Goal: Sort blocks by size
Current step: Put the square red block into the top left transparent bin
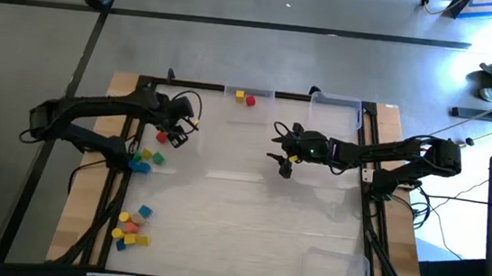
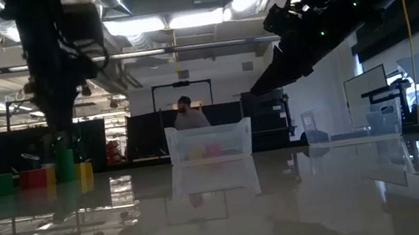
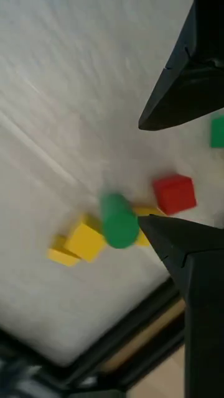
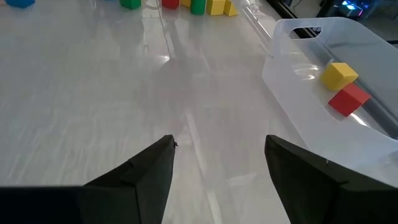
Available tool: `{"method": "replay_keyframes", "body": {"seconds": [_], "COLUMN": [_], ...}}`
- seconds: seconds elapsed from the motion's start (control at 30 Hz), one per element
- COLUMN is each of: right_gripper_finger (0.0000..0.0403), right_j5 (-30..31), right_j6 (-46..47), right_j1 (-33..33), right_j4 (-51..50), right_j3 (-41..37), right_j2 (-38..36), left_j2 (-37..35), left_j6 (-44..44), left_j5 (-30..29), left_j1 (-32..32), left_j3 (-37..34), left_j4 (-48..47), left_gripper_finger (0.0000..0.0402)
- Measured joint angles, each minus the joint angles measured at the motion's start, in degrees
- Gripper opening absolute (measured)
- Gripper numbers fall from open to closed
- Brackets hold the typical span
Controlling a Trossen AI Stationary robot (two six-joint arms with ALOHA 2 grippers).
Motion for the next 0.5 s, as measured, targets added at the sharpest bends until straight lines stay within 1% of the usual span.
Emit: {"method": "replay_keyframes", "body": {"seconds": [0.13, 0.27, 0.37, 0.5], "right_gripper_finger": [0.0250, 0.0250, 0.0250, 0.0250], "right_j5": [0.0, 0.0, 0.0, 0.0], "right_j6": [0.0, 0.0, 0.0, 0.0], "right_j1": [0.0, 0.0, 0.0, 0.0], "right_j4": [0.9, 1.8, 1.8, 1.6], "right_j3": [0.0, 0.0, 0.0, 0.0], "right_j2": [0.0, 0.0, 0.0, 0.0], "left_j2": [1.8, 2.1, 2.1, 2.1], "left_j6": [0.0, 0.2, -1.4, -4.6], "left_j5": [0.0, 1.1, 3.2, 3.2], "left_j1": [2.4, 3.1, 3.1, 3.0], "left_j3": [-1.3, -1.3, -1.3, -2.8], "left_j4": [0.1, -0.8, -3.0, -2.0], "left_gripper_finger": [0.0223, 0.0223, 0.0223, 0.0223]}}
